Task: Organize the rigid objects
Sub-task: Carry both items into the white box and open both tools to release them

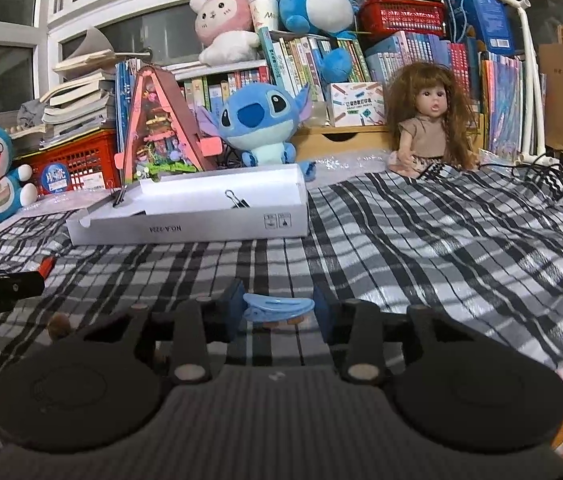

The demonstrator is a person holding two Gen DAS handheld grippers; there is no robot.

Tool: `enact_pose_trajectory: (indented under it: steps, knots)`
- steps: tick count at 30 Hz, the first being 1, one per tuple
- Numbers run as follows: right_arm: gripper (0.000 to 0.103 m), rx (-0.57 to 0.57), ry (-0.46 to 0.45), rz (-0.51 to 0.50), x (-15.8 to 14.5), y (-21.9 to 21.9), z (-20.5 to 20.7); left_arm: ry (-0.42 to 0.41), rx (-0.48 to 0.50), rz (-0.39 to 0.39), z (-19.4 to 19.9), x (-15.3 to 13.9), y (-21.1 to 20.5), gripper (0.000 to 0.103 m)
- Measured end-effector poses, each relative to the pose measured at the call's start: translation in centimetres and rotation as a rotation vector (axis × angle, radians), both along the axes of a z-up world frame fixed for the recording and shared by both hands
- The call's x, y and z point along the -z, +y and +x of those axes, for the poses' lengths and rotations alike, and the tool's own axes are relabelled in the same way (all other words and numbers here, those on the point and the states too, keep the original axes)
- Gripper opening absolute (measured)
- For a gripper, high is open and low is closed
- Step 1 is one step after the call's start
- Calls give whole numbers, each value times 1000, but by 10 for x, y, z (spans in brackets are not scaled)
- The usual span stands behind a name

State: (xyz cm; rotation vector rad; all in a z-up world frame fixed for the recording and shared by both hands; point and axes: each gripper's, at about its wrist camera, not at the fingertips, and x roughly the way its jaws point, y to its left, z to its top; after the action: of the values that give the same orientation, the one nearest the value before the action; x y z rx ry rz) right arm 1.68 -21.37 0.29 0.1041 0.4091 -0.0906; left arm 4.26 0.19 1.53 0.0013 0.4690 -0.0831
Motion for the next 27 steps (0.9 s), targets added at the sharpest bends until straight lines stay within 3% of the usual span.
enact_pose_trajectory:
  steps: [27]
  knots:
    - [43, -45, 47, 87, -39, -16, 76, 63, 10, -57, 81, -34, 5, 42]
